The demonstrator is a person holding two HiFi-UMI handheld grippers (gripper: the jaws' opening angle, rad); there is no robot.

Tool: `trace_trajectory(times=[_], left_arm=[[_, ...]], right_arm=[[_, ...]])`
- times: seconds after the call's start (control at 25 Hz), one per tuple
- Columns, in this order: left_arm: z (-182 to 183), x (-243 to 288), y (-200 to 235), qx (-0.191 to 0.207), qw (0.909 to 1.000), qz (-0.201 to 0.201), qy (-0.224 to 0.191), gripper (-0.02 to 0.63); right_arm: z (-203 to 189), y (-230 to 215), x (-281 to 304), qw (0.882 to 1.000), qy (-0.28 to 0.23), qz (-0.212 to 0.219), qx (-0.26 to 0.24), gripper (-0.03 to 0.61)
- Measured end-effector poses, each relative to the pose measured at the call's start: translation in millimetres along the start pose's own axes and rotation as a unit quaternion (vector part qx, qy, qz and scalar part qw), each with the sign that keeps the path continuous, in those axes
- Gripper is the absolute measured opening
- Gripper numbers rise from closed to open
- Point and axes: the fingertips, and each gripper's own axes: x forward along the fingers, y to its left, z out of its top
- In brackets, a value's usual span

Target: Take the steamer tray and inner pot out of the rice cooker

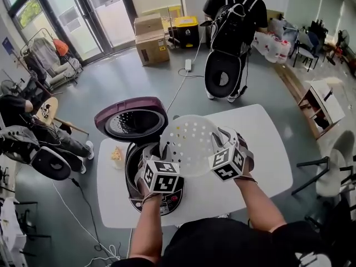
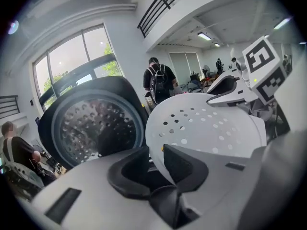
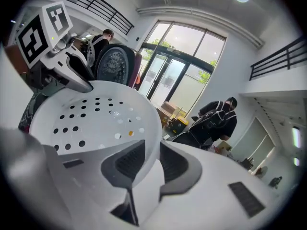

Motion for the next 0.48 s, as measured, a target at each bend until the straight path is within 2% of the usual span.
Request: trace_trajectory(times=[0.28,0.48], left_arm=[[37.9,32.5,-66.8,0.000,0.9999,-0.015,0.007,0.097],[48.0,69.5,-112.5,-0.009,0.9996,-0.022,0.017,0.097]], right_arm=[[-61.1,-56.8,1.8,1.000,0.011,-0.004,-0.001,0.097],[-107.2,-87.9,15.5,1.000,0.024,0.002,-0.005,0.096]])
